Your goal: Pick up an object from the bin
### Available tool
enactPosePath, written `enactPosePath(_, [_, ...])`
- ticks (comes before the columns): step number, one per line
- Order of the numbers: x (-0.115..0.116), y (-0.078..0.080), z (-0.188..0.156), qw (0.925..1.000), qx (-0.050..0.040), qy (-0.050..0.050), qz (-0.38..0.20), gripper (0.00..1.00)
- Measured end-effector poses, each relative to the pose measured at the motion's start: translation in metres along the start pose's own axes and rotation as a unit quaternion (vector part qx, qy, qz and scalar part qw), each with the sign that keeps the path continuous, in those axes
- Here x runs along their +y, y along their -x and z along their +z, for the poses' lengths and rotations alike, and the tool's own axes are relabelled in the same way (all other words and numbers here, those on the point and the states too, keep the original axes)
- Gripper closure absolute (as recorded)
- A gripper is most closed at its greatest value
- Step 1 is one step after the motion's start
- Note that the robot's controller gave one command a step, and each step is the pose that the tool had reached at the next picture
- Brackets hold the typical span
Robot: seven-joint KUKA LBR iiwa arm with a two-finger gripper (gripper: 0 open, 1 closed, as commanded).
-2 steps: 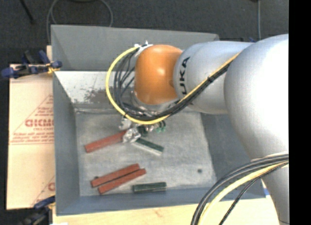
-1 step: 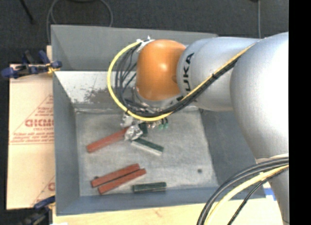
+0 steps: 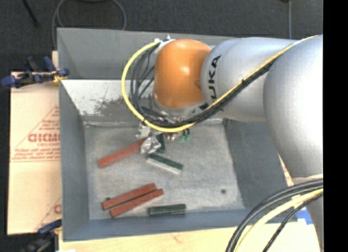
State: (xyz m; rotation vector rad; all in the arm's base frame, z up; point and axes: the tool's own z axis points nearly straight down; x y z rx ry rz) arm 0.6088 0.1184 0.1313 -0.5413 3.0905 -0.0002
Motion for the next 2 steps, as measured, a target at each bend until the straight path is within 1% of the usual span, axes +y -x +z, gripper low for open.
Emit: enactPosePath(2, [-0.001, 0.000, -0.025, 1.0000, 0.0000, 0.000, 0.001, 1.00])
